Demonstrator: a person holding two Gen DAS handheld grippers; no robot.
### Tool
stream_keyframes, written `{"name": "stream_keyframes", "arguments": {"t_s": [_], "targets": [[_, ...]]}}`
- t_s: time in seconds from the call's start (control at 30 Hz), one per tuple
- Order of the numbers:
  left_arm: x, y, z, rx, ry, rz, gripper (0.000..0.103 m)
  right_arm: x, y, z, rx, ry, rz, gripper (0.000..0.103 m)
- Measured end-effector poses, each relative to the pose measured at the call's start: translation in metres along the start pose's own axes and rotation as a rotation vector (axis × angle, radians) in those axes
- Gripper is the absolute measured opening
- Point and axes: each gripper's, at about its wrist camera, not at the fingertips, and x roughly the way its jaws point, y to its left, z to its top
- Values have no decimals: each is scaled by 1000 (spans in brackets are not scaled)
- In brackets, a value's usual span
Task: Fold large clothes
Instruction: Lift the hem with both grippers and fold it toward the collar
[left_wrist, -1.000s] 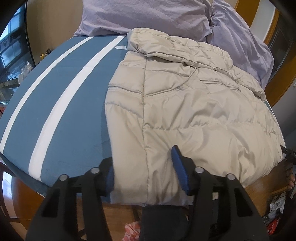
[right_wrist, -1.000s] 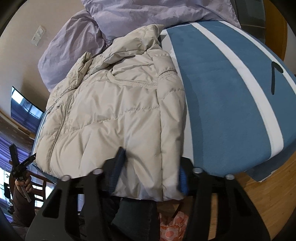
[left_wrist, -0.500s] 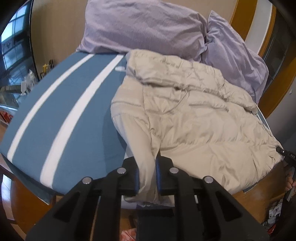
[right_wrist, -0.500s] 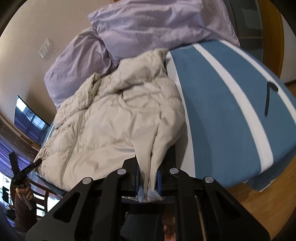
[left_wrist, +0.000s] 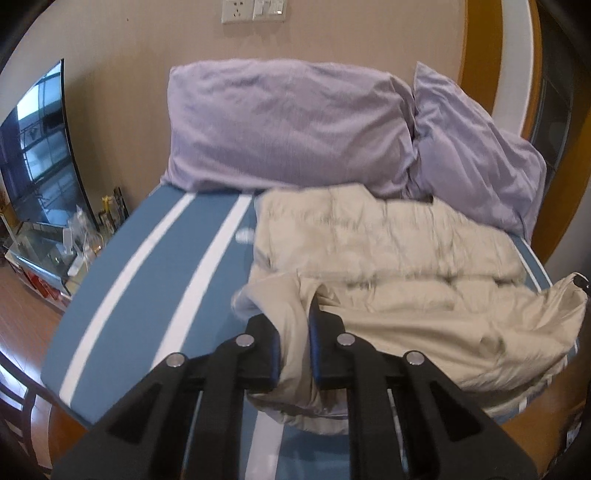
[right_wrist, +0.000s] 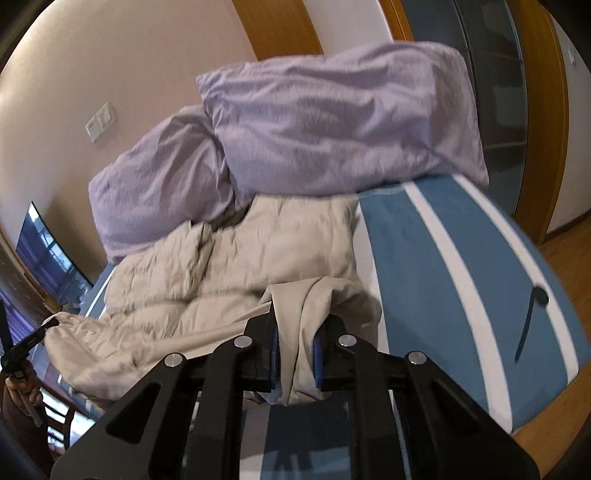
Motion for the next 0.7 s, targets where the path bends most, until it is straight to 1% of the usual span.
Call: {"name": "stream_keyframes", "arguments": {"t_s": [0.17, 0.3, 0.33, 0.4, 0.5, 0.7], "targets": [[22, -7, 44, -11, -30, 28, 12, 20, 7, 37, -6, -44, -27, 14], [44, -14, 78, -11, -43, 52, 12, 48, 12, 66, -19, -62, -64, 14], [54, -17, 89, -11, -45, 63, 12, 54, 14, 73, -22, -64, -73, 14], [67, -19, 102, -14, -42, 75, 12, 67, 16, 85, -26, -70, -91, 14], [100, -23, 126, -22, -33, 98, 12, 93, 18, 104, -27, -74, -116, 14], [160, -24, 153, -44, 5, 120, 12, 162, 16, 130, 2, -40, -154, 14]]}}
